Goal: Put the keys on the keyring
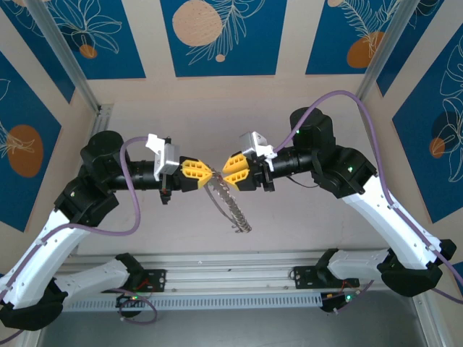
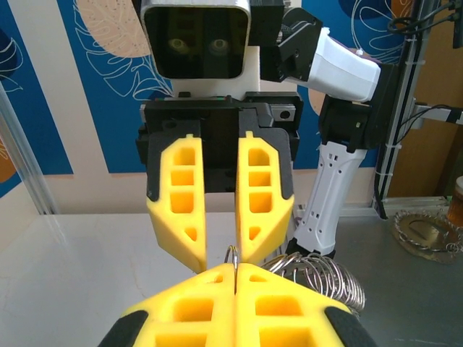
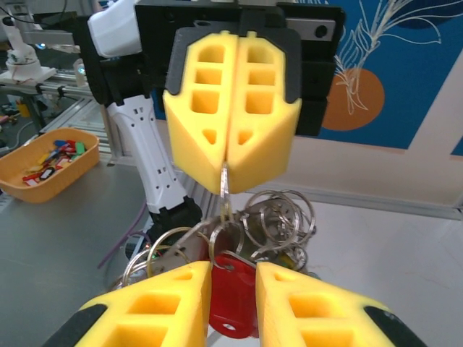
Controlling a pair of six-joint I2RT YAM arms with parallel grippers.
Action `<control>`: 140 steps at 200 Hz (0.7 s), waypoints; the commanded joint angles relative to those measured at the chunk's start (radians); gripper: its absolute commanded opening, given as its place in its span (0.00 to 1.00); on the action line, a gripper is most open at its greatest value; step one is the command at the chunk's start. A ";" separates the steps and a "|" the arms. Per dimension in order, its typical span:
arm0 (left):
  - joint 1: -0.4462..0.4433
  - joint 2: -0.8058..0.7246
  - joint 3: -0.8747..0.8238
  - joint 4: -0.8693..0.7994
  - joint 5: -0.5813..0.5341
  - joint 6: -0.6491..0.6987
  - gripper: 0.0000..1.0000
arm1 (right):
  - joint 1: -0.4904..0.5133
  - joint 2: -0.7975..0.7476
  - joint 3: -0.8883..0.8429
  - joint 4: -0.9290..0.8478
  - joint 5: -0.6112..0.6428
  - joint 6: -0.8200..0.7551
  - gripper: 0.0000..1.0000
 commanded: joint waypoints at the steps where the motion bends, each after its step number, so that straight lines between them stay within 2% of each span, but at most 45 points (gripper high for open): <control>1: 0.008 -0.004 0.005 0.066 0.012 -0.015 0.00 | 0.015 -0.025 -0.022 0.046 -0.064 0.005 0.23; 94: 0.008 -0.010 -0.060 0.197 0.022 -0.091 0.00 | 0.047 -0.006 -0.038 0.124 -0.058 0.041 0.23; 140: 0.008 -0.018 -0.053 0.165 0.011 -0.069 0.00 | 0.052 -0.003 -0.039 0.126 -0.028 0.048 0.21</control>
